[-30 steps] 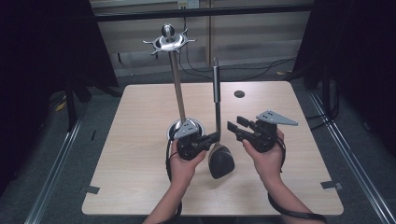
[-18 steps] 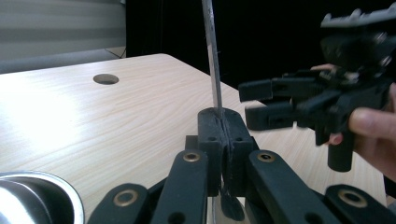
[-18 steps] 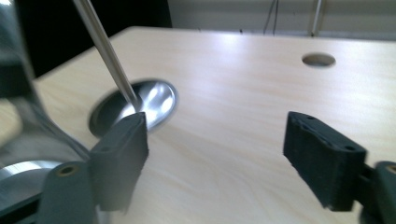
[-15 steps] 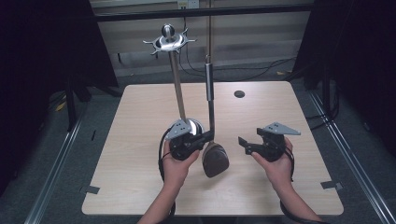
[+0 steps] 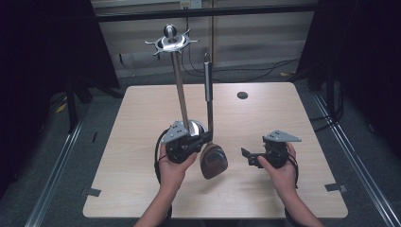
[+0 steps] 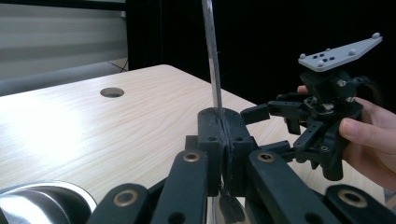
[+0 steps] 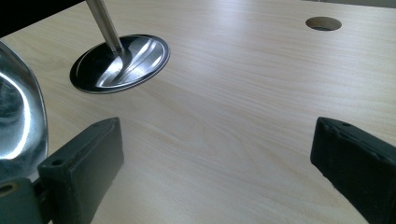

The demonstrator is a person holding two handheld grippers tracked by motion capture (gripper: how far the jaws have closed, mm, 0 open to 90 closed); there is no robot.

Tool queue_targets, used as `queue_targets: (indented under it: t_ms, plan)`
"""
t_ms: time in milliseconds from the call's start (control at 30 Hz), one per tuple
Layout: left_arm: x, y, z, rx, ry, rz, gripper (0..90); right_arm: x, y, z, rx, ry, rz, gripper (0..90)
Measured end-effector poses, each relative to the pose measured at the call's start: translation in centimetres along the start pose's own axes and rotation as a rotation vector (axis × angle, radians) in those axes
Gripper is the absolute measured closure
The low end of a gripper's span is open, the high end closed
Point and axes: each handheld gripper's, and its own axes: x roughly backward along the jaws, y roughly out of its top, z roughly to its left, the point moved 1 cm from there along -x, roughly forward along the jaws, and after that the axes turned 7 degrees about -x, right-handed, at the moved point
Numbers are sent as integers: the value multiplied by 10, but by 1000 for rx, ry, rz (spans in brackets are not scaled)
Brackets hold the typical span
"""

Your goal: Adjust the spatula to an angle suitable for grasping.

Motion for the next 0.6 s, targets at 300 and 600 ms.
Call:
queue_targets:
  t_ms: [300,600]
  plan:
    - [14,3,2,-18,10,-34,883,0,-3,-1,19,6,15,11]
    - [27,5,4,-34,27,-69,884,-1,-4,-2,22,-4,26,11]
